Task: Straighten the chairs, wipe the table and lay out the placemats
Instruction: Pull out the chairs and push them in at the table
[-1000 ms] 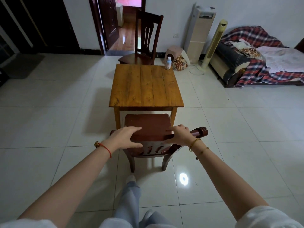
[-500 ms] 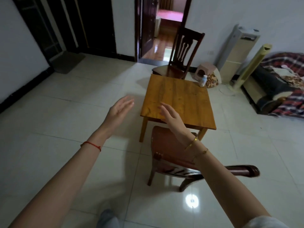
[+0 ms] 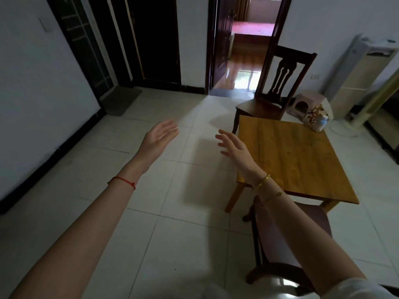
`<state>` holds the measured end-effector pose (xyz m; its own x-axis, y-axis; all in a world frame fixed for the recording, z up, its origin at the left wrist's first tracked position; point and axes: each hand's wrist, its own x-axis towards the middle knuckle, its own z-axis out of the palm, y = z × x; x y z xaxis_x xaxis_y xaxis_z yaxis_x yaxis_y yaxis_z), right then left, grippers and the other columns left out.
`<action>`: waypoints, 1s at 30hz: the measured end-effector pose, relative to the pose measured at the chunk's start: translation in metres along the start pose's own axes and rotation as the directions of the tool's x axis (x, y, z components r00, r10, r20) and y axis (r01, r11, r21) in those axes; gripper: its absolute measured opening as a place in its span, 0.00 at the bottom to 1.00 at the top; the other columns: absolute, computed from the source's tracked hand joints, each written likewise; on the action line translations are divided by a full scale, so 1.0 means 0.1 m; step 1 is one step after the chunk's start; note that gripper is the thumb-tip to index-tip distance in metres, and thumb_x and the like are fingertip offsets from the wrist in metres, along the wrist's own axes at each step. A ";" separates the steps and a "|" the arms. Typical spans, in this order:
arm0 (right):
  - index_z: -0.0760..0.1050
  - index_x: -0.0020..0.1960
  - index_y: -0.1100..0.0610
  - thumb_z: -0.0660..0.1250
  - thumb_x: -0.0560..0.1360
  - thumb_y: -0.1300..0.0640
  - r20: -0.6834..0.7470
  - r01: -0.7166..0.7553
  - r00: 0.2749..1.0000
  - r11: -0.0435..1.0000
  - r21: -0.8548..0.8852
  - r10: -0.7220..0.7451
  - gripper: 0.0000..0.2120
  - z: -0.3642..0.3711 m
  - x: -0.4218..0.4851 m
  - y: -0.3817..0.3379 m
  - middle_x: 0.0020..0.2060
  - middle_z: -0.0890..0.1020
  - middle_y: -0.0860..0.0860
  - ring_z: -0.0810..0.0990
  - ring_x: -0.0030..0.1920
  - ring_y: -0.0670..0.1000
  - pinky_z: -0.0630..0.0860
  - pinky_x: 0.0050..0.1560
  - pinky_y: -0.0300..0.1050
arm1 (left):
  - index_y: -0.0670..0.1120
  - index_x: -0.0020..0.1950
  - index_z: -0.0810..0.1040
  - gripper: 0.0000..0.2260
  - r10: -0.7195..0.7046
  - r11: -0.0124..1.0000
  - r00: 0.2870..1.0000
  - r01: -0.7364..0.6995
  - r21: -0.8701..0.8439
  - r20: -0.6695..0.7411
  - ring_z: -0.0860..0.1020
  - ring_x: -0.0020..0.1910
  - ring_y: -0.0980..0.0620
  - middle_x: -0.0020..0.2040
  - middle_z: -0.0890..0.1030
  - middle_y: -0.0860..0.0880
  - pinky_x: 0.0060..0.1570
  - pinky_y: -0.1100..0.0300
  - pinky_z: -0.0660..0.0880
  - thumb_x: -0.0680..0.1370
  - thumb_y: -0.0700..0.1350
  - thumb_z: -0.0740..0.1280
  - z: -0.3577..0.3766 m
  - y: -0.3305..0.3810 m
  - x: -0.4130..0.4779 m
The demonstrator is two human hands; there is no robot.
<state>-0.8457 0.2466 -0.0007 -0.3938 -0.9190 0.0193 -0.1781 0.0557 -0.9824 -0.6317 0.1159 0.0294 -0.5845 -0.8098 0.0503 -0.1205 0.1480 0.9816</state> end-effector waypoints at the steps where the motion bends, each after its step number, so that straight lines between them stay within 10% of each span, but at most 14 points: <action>1: 0.64 0.74 0.56 0.54 0.83 0.49 -0.003 -0.004 1.000 1.000 -0.001 0.004 0.22 0.05 0.13 0.00 0.69 0.73 0.52 0.74 0.67 0.52 0.73 0.67 0.48 | 0.56 0.70 0.72 0.27 0.003 1.000 1.000 -0.003 0.001 0.003 0.73 0.67 0.59 0.67 0.77 0.57 0.71 0.51 0.67 0.72 0.60 0.70 -0.09 -0.03 0.13; 16: 0.66 0.74 0.52 0.56 0.83 0.47 -0.090 -0.010 0.996 0.999 -0.039 0.006 0.21 0.09 2.88 0.05 0.66 0.75 0.49 0.75 0.65 0.49 0.73 0.67 0.49 | 0.50 0.70 0.72 0.20 0.012 0.998 0.990 -0.003 -0.062 0.144 0.75 0.65 0.58 0.64 0.78 0.54 0.69 0.58 0.69 0.79 0.45 0.68 -0.42 -0.42 3.01; 30: 0.68 0.72 0.53 0.58 0.82 0.48 -0.277 -0.086 0.957 0.996 -0.003 0.082 0.20 -0.17 5.38 0.23 0.64 0.77 0.50 0.76 0.62 0.49 0.74 0.64 0.47 | 0.58 0.65 0.75 0.21 0.033 0.997 0.934 -0.008 -0.072 0.355 0.76 0.63 0.62 0.64 0.79 0.56 0.67 0.58 0.70 0.72 0.54 0.71 -0.57 -0.64 5.94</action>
<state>-1.0767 -0.2399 -0.0102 -0.6411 -0.7674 -0.0106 -0.1461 0.1355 -0.9799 -0.9252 -0.4072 0.0072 -0.8350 -0.5501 0.0139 -0.0581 0.1133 0.9919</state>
